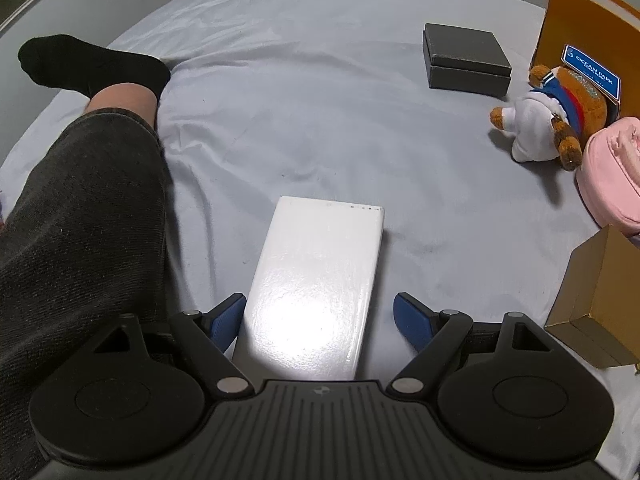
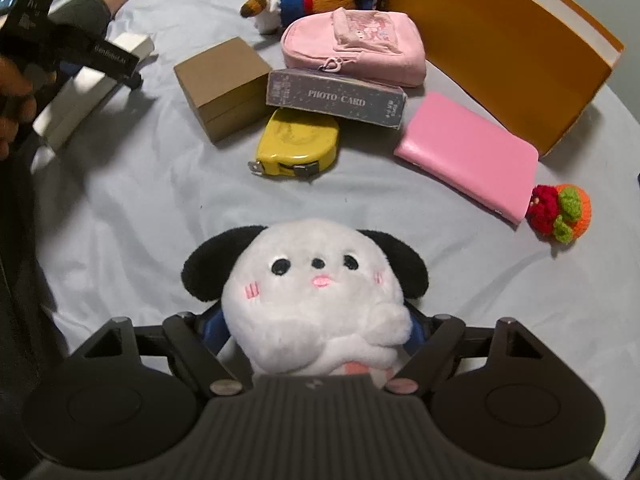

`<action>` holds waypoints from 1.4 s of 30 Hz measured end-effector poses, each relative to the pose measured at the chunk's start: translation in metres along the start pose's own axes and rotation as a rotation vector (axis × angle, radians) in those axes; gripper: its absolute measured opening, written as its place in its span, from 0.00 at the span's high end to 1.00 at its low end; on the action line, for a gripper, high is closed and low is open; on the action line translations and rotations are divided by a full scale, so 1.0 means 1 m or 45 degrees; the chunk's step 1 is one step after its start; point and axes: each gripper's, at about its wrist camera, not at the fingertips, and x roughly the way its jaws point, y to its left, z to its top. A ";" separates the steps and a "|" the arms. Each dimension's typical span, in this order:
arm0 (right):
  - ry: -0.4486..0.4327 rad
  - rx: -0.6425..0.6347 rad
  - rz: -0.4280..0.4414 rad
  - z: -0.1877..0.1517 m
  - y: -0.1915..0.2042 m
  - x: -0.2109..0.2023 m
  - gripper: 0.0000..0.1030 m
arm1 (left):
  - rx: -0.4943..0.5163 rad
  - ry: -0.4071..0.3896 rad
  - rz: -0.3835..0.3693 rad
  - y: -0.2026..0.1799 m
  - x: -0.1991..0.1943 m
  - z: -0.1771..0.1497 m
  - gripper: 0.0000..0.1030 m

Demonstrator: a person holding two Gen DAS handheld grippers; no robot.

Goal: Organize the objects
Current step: 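Close the left gripper on the white box while the right gripper grasps the plush dog, then carry the white box with the left gripper and the plush dog with the right into the orange box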

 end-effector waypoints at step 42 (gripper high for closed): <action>-0.124 0.055 0.039 -0.010 -0.016 -0.007 0.27 | 0.205 -0.076 -0.270 -0.036 -0.041 -0.016 0.30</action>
